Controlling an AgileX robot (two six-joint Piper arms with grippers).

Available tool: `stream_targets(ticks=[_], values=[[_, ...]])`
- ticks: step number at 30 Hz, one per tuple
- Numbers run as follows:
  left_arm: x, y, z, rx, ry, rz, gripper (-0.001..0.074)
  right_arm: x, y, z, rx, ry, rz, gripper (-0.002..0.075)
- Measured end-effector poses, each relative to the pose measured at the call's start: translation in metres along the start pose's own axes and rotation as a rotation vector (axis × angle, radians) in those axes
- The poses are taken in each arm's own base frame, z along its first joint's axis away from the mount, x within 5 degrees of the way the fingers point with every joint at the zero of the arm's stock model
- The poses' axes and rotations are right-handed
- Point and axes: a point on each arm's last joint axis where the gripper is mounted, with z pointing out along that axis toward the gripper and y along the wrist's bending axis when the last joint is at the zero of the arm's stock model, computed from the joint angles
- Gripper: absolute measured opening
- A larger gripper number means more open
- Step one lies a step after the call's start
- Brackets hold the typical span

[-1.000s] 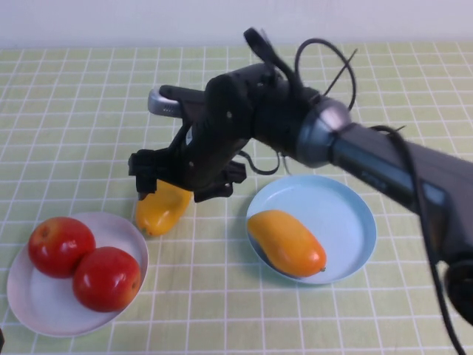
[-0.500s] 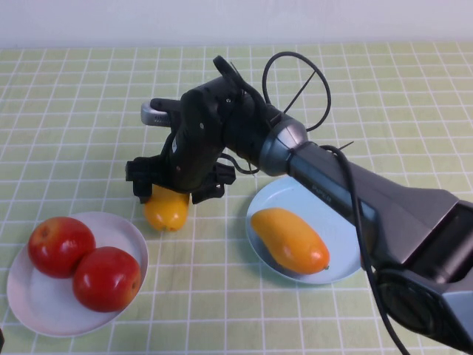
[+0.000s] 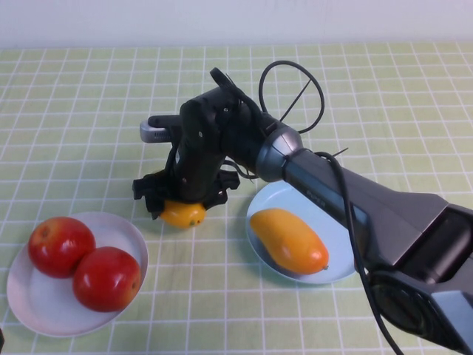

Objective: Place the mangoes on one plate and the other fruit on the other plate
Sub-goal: Put another type of fruit in the right plate

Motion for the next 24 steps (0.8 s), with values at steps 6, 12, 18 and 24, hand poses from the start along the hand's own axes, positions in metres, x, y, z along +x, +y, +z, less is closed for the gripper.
stream_targets(ticks=[6, 12, 18, 24], values=[[0.0, 0.0, 0.0, 0.0, 0.0, 0.0, -0.0003, -0.003, 0.0, -0.014, 0.026, 0.011, -0.044, 0.0554], [0.0, 0.0, 0.0, 0.0, 0.0, 0.0, -0.0003, -0.015, 0.005, -0.063, 0.04, -0.102, -0.103, 0.0554], [0.0, 0.0, 0.0, 0.0, 0.0, 0.0, -0.0003, -0.021, 0.011, -0.137, 0.031, -0.242, -0.189, 0.0554], [0.0, 0.0, 0.0, 0.0, 0.0, 0.0, -0.0003, -0.011, 0.006, -0.182, 0.065, -0.275, -0.229, 0.0554]])
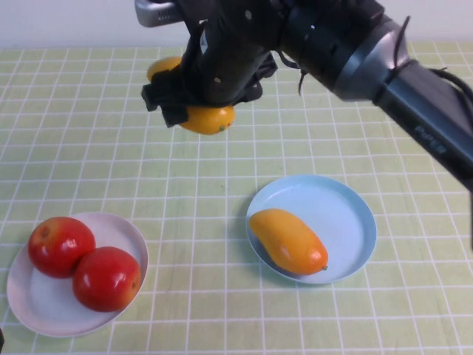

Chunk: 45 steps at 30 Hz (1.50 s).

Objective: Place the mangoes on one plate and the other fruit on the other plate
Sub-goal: Put another type of fruit in the right plate

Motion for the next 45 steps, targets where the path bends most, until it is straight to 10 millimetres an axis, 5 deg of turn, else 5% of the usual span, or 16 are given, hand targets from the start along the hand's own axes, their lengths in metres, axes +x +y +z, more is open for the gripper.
stream_targets(ticks=[6, 10, 17, 31, 35, 45], values=[[0.0, 0.0, 0.0, 0.0, 0.0, 0.0, -0.0003, 0.042, -0.024, -0.017, 0.097, 0.156, -0.023, 0.0554], [0.0, 0.0, 0.0, 0.0, 0.0, 0.0, -0.0003, 0.078, -0.057, -0.015, 0.157, 0.268, 0.012, 0.0554], [0.0, 0.0, 0.0, 0.0, 0.0, 0.0, -0.0003, 0.122, -0.102, 0.016, 0.217, 0.397, 0.085, 0.0554], [0.0, 0.0, 0.0, 0.0, 0.0, 0.0, -0.0003, 0.135, -0.115, 0.055, 0.199, 0.454, 0.143, 0.0557], [0.0, 0.0, 0.0, 0.0, 0.0, 0.0, -0.0003, 0.138, -0.116, 0.063, 0.202, 0.477, 0.144, 0.0613], [0.0, 0.0, 0.0, 0.0, 0.0, 0.0, -0.0003, 0.132, -0.113, 0.04, 0.193, 0.445, 0.149, 0.0689]])
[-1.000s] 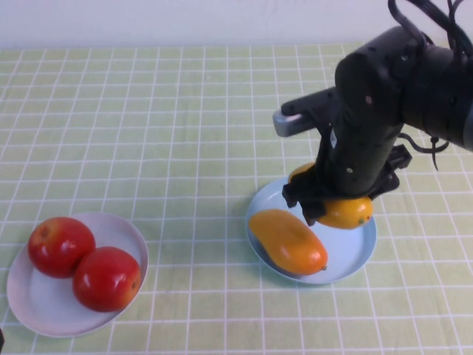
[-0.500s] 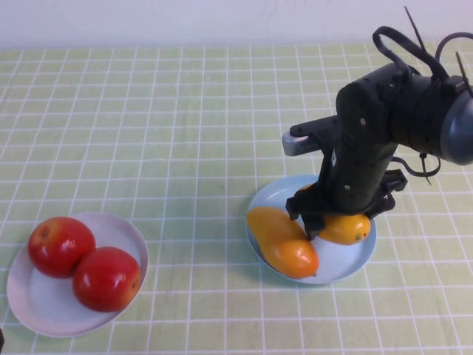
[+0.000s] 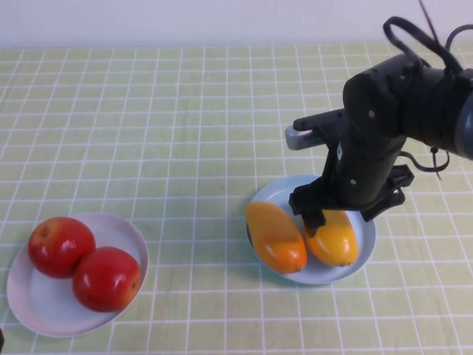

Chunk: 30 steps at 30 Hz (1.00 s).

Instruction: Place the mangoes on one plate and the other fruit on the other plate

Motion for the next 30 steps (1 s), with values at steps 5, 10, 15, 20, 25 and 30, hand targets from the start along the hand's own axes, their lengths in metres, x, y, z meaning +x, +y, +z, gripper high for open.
stream_targets(ticks=[5, 10, 15, 20, 25, 30], values=[[0.0, 0.0, 0.0, 0.0, 0.0, 0.0, -0.0003, 0.011, -0.005, -0.043, -0.024, -0.056, 0.009, 0.0594], [0.0, 0.0, 0.0, 0.0, 0.0, 0.0, -0.0003, 0.034, -0.007, -0.088, -0.056, -0.124, -0.002, 0.026], [0.0, 0.0, 0.0, 0.0, 0.0, 0.0, -0.0003, 0.064, -0.016, -0.116, -0.07, -0.158, -0.003, 0.0026], [0.0, 0.0, 0.0, 0.0, 0.0, 0.0, -0.0003, 0.098, -0.028, -0.134, -0.073, -0.195, -0.004, -0.001], [0.0, 0.0, 0.0, 0.0, 0.0, 0.0, -0.0003, 0.133, -0.039, -0.143, -0.109, -0.274, -0.001, -0.0014], [0.0, 0.0, 0.0, 0.0, 0.0, 0.0, -0.0003, 0.159, -0.043, -0.137, -0.149, -0.247, 0.011, -0.0014]])
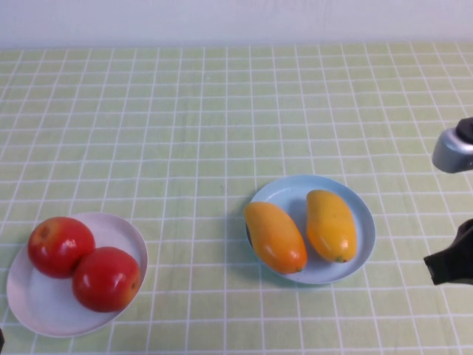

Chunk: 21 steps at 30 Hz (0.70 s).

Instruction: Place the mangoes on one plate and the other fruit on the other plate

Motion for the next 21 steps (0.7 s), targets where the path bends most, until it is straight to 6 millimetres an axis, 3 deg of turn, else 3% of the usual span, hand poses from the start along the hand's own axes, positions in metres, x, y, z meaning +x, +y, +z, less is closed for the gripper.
stream_targets(ticks=[6, 13, 16, 21], values=[[0.0, 0.0, 0.0, 0.0, 0.0, 0.0, -0.0003, 0.005, -0.003, 0.002, 0.019, 0.011, -0.006, -0.0014], [0.0, 0.0, 0.0, 0.0, 0.0, 0.0, -0.0003, 0.013, -0.013, 0.034, 0.048, -0.064, -0.025, -0.0015], [0.0, 0.0, 0.0, 0.0, 0.0, 0.0, -0.0003, 0.02, -0.029, 0.048, 0.061, -0.182, 0.002, -0.0015], [0.0, 0.0, 0.0, 0.0, 0.0, 0.0, -0.0003, 0.055, -0.068, 0.068, 0.086, -0.51, 0.103, -0.0015]])
